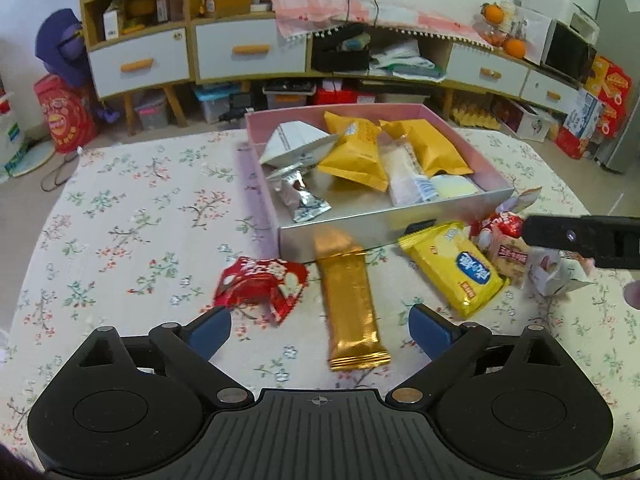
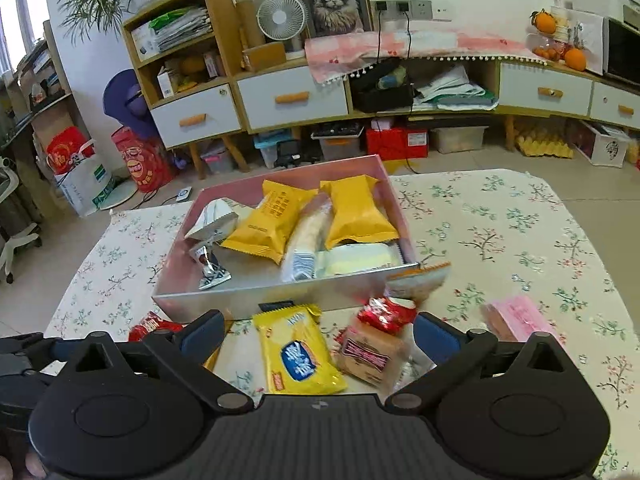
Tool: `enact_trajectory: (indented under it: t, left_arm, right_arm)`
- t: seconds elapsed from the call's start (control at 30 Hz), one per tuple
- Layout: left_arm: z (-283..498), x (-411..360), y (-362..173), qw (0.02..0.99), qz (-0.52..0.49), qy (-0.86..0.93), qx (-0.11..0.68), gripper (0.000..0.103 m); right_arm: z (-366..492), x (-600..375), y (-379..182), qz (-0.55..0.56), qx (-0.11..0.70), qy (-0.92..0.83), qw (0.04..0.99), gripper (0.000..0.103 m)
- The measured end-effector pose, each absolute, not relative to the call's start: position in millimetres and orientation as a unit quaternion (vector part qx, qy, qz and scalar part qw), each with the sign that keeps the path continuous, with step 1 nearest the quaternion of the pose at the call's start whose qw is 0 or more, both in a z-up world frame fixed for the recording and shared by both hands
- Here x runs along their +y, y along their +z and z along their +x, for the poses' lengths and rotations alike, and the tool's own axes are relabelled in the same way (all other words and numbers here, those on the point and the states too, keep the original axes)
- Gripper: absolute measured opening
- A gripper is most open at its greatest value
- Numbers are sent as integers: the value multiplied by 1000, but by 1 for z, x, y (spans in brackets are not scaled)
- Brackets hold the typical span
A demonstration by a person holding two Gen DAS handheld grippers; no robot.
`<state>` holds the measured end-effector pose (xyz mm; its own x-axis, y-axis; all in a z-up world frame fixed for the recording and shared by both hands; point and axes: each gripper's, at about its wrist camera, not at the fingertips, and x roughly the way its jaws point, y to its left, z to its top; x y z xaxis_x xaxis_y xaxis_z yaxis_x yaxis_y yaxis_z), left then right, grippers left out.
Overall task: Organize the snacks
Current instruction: 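Withdraw both tools from the box toward the remaining snacks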
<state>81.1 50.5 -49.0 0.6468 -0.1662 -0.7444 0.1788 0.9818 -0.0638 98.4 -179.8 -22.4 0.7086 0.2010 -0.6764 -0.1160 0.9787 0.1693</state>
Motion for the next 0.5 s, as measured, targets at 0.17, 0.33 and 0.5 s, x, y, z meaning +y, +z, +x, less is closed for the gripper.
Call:
enact_trajectory:
  t: [0.17, 0.33, 0.5]
  left_arm:
    - [75, 57, -57, 907, -5, -99, 410, 97]
    - [69, 57, -67, 909, -2, -105, 403, 97]
    - [68, 53, -77, 909, -6, -126, 398, 97]
  right_arm:
    - [89, -185, -31, 19, 375, 84, 923, 78]
    - [79, -186, -41, -24, 371, 98, 923, 78]
    - [73, -182, -53, -53, 372, 123, 919, 78]
